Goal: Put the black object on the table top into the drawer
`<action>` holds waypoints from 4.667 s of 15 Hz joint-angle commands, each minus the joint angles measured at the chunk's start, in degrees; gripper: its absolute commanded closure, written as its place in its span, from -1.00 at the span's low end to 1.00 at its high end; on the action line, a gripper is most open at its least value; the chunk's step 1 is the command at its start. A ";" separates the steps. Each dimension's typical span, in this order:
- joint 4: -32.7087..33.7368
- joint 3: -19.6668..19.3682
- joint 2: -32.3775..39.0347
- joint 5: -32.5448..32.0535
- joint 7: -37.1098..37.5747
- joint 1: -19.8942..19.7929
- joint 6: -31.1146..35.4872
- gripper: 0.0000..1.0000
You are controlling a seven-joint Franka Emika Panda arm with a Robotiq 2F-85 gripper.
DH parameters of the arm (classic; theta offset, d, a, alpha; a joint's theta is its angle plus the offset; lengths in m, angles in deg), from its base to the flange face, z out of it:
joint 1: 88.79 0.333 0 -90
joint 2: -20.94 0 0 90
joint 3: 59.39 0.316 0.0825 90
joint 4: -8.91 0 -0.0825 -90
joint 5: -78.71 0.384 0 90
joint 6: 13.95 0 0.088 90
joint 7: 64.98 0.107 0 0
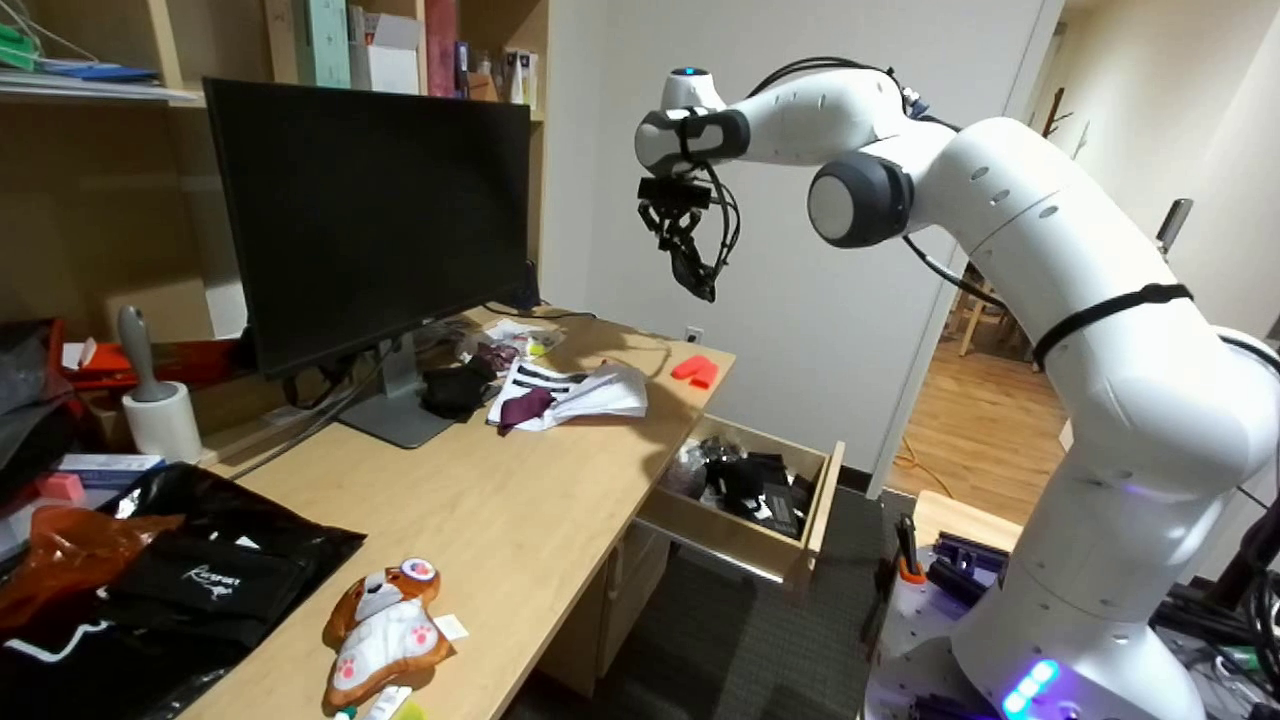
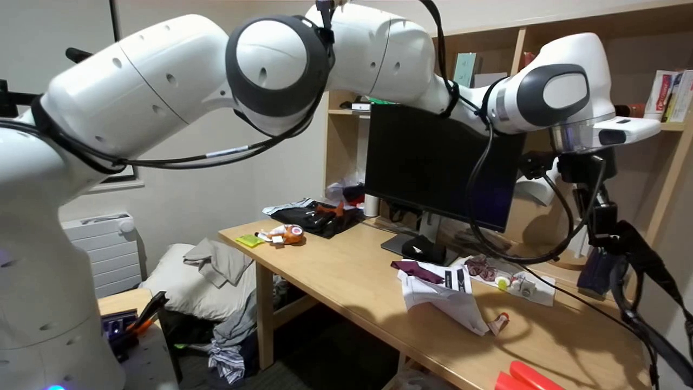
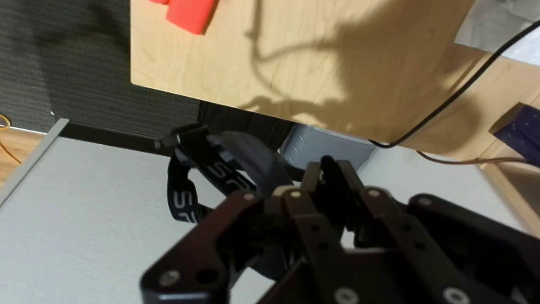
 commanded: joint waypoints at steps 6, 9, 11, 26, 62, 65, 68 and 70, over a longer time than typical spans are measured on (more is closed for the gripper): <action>-26.56 0.33 -9.78 -6.60 -13.54 9.58 2.27 0.83; -33.96 -0.36 -12.74 -10.95 -16.83 13.09 4.27 0.83; -27.43 1.21 -7.99 -10.27 -13.36 11.43 2.27 0.72; -58.00 0.75 -25.92 -21.63 -32.62 9.41 12.81 0.84; -94.40 -3.89 -33.76 -26.43 -49.24 0.22 34.02 0.83; -92.49 -4.48 -30.59 -24.06 -48.45 -0.95 35.49 0.84; -88.01 -4.47 -26.27 -20.51 -45.28 -2.80 37.08 0.84; -84.17 -3.62 -23.46 -16.25 -43.85 -4.95 39.28 0.84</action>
